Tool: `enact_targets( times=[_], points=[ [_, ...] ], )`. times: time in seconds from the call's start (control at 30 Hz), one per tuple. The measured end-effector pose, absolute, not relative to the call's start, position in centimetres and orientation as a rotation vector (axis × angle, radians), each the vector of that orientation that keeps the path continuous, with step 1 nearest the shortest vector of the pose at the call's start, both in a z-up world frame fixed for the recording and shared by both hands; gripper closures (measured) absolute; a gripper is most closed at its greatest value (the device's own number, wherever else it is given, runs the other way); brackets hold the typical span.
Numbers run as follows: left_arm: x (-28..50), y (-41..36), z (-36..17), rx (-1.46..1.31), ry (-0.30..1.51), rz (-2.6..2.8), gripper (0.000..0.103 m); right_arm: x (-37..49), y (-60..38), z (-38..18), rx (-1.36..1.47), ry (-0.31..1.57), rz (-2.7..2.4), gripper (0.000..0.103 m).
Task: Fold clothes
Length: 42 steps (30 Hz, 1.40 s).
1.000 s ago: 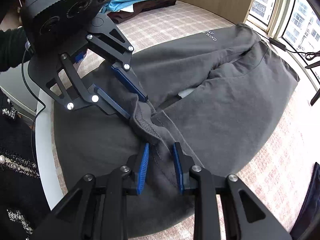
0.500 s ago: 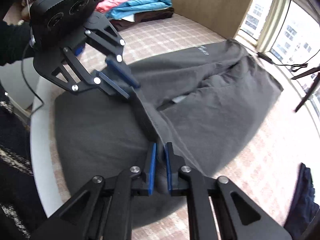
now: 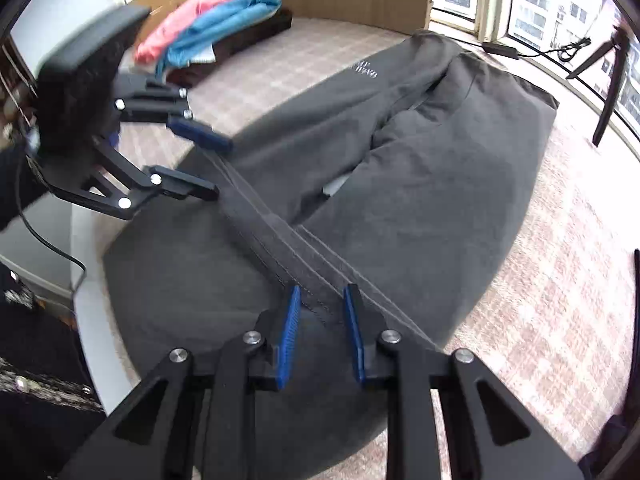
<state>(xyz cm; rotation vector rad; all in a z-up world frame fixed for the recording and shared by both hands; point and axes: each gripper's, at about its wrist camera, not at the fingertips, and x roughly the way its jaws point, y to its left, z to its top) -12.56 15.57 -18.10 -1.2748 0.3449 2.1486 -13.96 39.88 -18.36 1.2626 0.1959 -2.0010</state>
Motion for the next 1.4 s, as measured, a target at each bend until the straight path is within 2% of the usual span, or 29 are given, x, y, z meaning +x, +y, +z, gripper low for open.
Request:
enact_targets(
  times=[0.1,0.23,0.27,0.3,0.4,0.47,0.5,0.53,0.67,0.77,0.8,0.87,0.97,1.07,1.13,1.27,1.4],
  points=[
    [-12.6,13.9,-18.0,-1.291,0.260,2.161,0.066,-13.6,44.0,-17.0,1.240,-0.011,-2.112,0.075],
    [-13.0,15.0,-19.6,-1.321,0.272,2.128,0.067,-14.4,46.7,-19.5,1.352,-0.123,-2.171,0.075],
    [-12.9,15.3,-19.7,-1.311,0.279,2.124,0.076,-15.2,46.8,-20.1,1.382,-0.136,-2.166,0.075],
    [-12.7,15.6,-19.8,-1.301,0.286,2.120,0.091,-15.4,46.9,-20.7,1.396,-0.137,-2.165,0.075],
    [-11.9,15.9,-19.3,-1.247,0.289,2.133,0.095,-15.3,46.2,-21.6,1.380,-0.128,-2.147,0.075],
    [-11.7,15.7,-18.8,-1.211,0.282,2.154,0.096,-15.1,45.8,-21.6,1.363,-0.113,-2.149,0.076],
    [-11.6,15.5,-18.5,-1.202,0.276,2.163,0.096,-14.8,45.7,-21.5,1.347,-0.105,-2.157,0.089],
    [-11.4,15.2,-18.1,-1.190,0.265,2.178,0.096,-14.5,45.6,-21.3,1.329,-0.098,-2.165,0.098],
    [-11.0,13.8,-17.5,-1.162,0.190,2.223,0.096,-13.2,45.9,-19.9,1.232,-0.077,-2.214,0.098],
    [-11.6,14.3,-19.7,-1.261,0.227,2.213,0.095,-13.7,45.9,-21.1,1.315,-0.024,-2.247,0.098],
    [-11.8,14.7,-20.3,-1.300,0.256,2.208,0.090,-14.0,45.7,-21.6,1.355,-0.005,-2.244,0.097],
    [-11.9,15.1,-19.9,-1.294,0.285,2.232,0.087,-14.3,45.3,-22.1,1.403,0.034,-2.251,0.095],
    [-11.6,14.3,-17.5,-1.218,0.242,2.292,0.083,-13.7,45.0,-20.6,1.349,0.059,-2.312,0.086],
    [-10.9,14.4,-16.3,-1.171,0.165,2.236,0.083,-12.5,44.5,-19.1,1.254,0.040,-2.318,0.085],
    [-10.5,15.1,-16.6,-1.165,0.120,2.154,0.079,-11.8,43.6,-19.1,1.227,0.027,-2.271,0.085],
    [-11.4,16.9,-20.9,-1.346,0.199,2.091,0.083,-11.6,41.5,-21.9,1.338,0.096,-2.233,0.085],
    [-11.2,15.2,-18.0,-1.332,0.138,2.110,0.083,-11.5,42.2,-21.5,1.405,-0.024,-2.220,0.085]
  ],
)
